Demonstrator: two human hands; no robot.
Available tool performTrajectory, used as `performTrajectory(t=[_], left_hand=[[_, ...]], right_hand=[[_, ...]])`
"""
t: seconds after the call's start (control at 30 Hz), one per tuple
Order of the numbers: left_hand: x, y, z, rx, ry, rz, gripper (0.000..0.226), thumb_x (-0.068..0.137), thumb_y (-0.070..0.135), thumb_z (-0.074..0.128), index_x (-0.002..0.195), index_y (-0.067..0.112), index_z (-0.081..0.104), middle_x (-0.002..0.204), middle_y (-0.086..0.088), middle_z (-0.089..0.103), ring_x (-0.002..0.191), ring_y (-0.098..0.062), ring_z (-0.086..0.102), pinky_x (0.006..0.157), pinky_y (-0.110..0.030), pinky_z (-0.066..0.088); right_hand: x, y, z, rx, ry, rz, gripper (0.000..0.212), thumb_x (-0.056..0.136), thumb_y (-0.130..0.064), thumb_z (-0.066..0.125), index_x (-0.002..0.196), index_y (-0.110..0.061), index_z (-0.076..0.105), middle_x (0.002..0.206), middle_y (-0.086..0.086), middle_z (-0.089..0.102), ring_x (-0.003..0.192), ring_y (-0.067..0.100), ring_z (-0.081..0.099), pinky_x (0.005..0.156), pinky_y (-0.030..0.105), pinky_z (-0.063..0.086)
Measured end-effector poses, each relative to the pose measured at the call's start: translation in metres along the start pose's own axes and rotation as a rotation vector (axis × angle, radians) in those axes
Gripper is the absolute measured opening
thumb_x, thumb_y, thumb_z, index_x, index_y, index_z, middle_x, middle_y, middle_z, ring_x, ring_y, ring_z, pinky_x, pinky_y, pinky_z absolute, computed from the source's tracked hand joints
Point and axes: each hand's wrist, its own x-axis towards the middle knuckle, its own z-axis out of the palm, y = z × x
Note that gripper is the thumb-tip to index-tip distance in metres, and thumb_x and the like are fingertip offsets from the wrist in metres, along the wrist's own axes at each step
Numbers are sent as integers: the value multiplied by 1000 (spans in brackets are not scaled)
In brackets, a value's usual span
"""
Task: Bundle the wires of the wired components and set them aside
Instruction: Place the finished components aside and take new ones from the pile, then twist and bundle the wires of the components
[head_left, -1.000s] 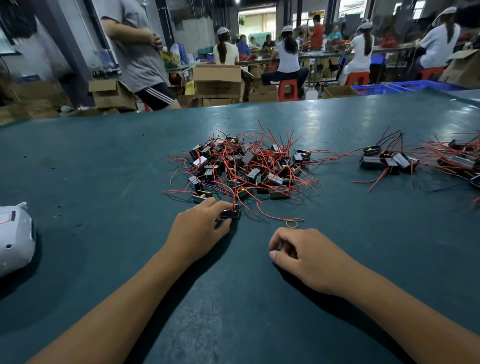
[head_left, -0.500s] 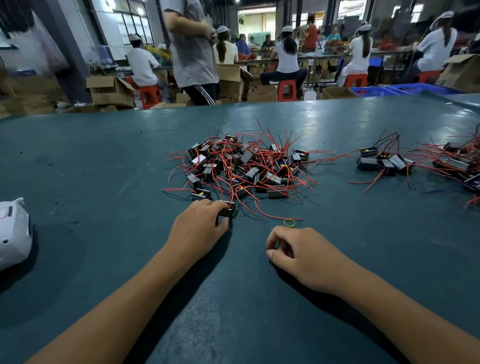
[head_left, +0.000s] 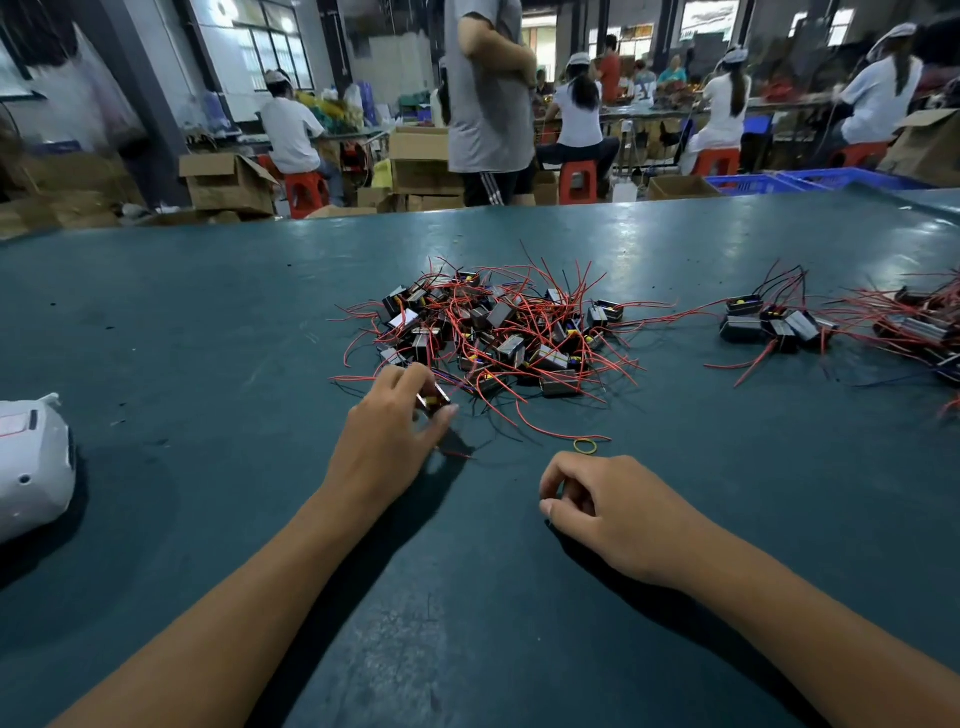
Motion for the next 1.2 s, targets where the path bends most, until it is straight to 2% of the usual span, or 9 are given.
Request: performTrajectory(t=[0.1,0.23,0.37,0.47,0.57,0.73,0.83,1.07,1.2], left_hand=[[5,-6,-8,-139,115,51,25,86,14,77,108,7,68,110,-6,62,93,-23,65,85,-39,57],[7,-15,-18,-260,253,107,16,86,14,78,100,9,71,105,-4,66,88,-17,68,83,-26,57],[8,-16,-28,-493,307,-70,14,88,22,76,101,22,70,100,-4,70,85,-15,71,78,-24,56],[6,0,-33,-922,124,-172,14,83,15,74,95,21,77,93,-2,77,78,-15,70,78,-28,60],[-6,18,-27,-1017,-175,-56,22,79,7,77,97,19,76,110,-2,75,91,-15,68,84,-27,57],[-17,37,-17,-1144,-532,-28,47,78,-6,74,115,4,47,125,-15,66,102,-27,67,87,-32,54],[-18,41,-17,-1155,-580,-41,50,80,-6,73,122,3,46,128,-15,64,107,-32,62,93,-39,52],[-21,44,-18,-1129,-658,-74,53,84,-6,72,130,6,48,135,-12,61,110,-29,56,98,-41,50],[-23,45,-17,-1108,-678,-72,53,86,-5,69,133,11,51,137,-8,60,110,-25,55,99,-38,49]], right_hand=[[0,1,0,6,-1,3,7,92,-34,59,88,-29,59,70,-5,64,60,4,52,57,20,38],[-1,2,0,0,1,-1,7,93,-34,59,88,-29,59,68,-7,63,61,3,52,56,19,36],[-1,1,0,2,4,4,7,93,-34,59,88,-28,59,66,-8,61,60,2,51,57,19,35],[-1,2,0,-11,3,5,7,93,-34,58,88,-29,59,66,-9,61,61,2,52,56,18,34],[-1,2,0,30,41,6,7,95,-32,57,89,-29,61,72,-10,65,68,3,56,59,17,39],[4,-7,1,625,49,83,9,99,-22,56,96,-18,64,63,-8,62,58,11,55,52,23,42],[1,-11,0,841,16,50,5,96,-19,62,99,-16,64,70,-1,65,65,20,60,48,28,46],[0,-13,2,748,123,61,26,85,-36,70,101,-17,63,71,9,64,64,26,60,51,32,48],[0,-15,3,728,110,69,12,90,-24,70,94,-14,65,69,6,66,59,12,59,53,30,47]])
